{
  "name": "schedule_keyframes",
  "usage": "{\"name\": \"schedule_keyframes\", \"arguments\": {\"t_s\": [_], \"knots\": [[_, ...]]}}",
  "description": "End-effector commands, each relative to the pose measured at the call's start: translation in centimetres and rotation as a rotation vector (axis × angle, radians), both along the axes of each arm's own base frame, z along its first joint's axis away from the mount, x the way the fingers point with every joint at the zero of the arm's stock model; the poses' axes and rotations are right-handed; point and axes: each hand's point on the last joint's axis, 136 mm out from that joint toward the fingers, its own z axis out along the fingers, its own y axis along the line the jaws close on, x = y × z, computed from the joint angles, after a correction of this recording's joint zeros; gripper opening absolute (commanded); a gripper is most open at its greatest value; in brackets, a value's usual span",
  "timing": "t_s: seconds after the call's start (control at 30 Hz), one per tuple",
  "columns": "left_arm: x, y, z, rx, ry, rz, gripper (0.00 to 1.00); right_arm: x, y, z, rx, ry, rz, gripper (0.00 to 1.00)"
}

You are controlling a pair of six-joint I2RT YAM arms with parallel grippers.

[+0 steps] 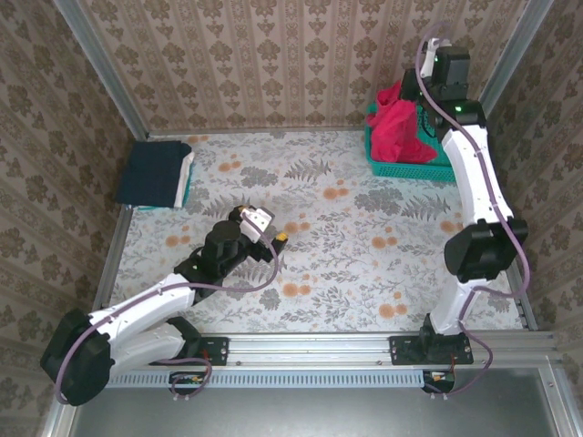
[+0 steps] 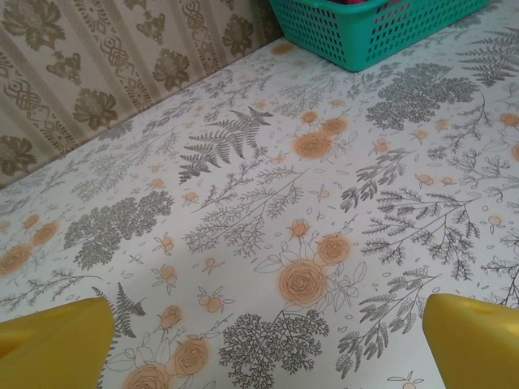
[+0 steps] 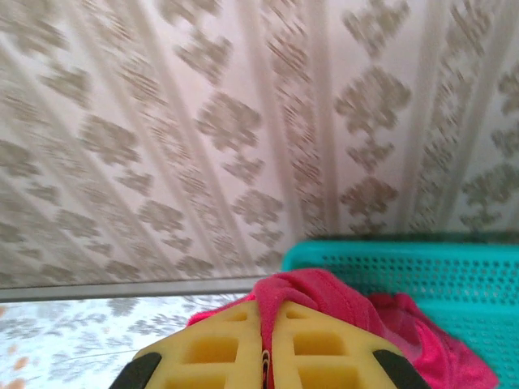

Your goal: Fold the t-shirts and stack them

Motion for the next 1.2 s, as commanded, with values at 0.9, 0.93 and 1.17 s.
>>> {"name": "schedule_keyframes", "arguments": {"t_s": [0.9,0.93,1.17], "knots": [[0.0,7.6,-0.3,-0.238,0.014,0.272,1.00,-12.6,30.3,-0.3,-0.150,0.017,0.800,0.72],[-0.1,7.9,-0.7,-0.252,0.025,0.282,1.00,-12.2,29.9,-1.2,-0.162,0.030,0.772,0.80],[0.6,9.5,-4.0,-0.400,0.238,0.485,1.00,-9.0,23.4,-7.3,-0.147,0.145,0.548,0.91]]}}
